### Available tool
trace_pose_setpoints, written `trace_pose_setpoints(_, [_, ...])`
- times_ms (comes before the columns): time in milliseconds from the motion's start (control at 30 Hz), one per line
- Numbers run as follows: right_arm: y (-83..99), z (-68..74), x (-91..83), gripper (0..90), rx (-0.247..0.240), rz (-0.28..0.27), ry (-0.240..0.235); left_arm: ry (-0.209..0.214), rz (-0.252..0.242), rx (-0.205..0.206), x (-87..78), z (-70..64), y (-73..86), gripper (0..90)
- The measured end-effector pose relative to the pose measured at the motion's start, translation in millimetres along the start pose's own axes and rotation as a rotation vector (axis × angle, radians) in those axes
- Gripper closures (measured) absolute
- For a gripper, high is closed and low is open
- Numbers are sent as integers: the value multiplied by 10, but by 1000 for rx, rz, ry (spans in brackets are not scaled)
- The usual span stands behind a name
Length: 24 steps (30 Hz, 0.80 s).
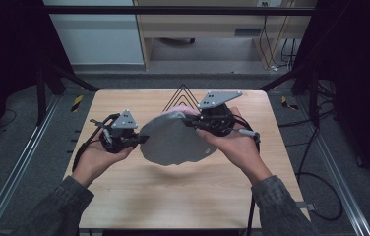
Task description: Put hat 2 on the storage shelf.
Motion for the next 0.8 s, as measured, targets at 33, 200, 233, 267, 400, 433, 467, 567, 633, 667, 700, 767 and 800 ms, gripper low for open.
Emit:
trace_pose_setpoints(33, [0,0,0,855,0,0,0,0,0,0,0,0,0,867])
trace_pose_setpoints(200, [-37,-105,-154,855,12,-23,27,-7,-9,21,-57,-41,-178,867])
trace_pose_setpoints(233, [-37,-105,-154,855,12,-23,27,-4,-12,22,-61,-54,-193,867])
trace_pose_setpoints(267, [-43,-119,-178,856,15,-26,28,-4,-11,23,-63,-64,-206,867])
trace_pose_setpoints(400, [-63,-171,-238,856,16,-28,37,-3,-11,28,-72,-95,-290,868])
trace_pose_setpoints(433, [-71,-184,-249,856,16,-29,39,-2,-13,30,-76,-104,-317,868])
trace_pose_setpoints(467, [-89,-213,-271,856,25,-34,42,-2,-15,35,-80,-116,-367,868])
trace_pose_setpoints(567, [-120,-258,-302,856,35,-41,48,-5,-18,43,-101,-122,-440,868])
trace_pose_setpoints(633, [-130,-270,-315,856,34,-42,50,-3,-27,39,-117,-126,-460,868])
trace_pose_setpoints(667, [-142,-283,-336,856,35,-46,52,3,-38,31,-128,-129,-470,868])
trace_pose_setpoints(700, [-159,-302,-365,856,42,-55,47,3,-39,32,-132,-126,-489,869])
trace_pose_setpoints(767, [-163,-310,-371,857,40,-55,49,-1,-39,28,-130,-120,-503,868])
trace_pose_setpoints(800, [-174,-333,-390,857,38,-53,51,-1,-37,27,-133,-113,-522,869])
Point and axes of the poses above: each handheld gripper's, and its own axes: x roughly forward along the jaws, y roughly out of its underside, z roughly to its left, the point moved 4 cm from there along x, roughly forward along the jaws, and after that the axes turned 6 degrees about -x, right-handed, at the moved point
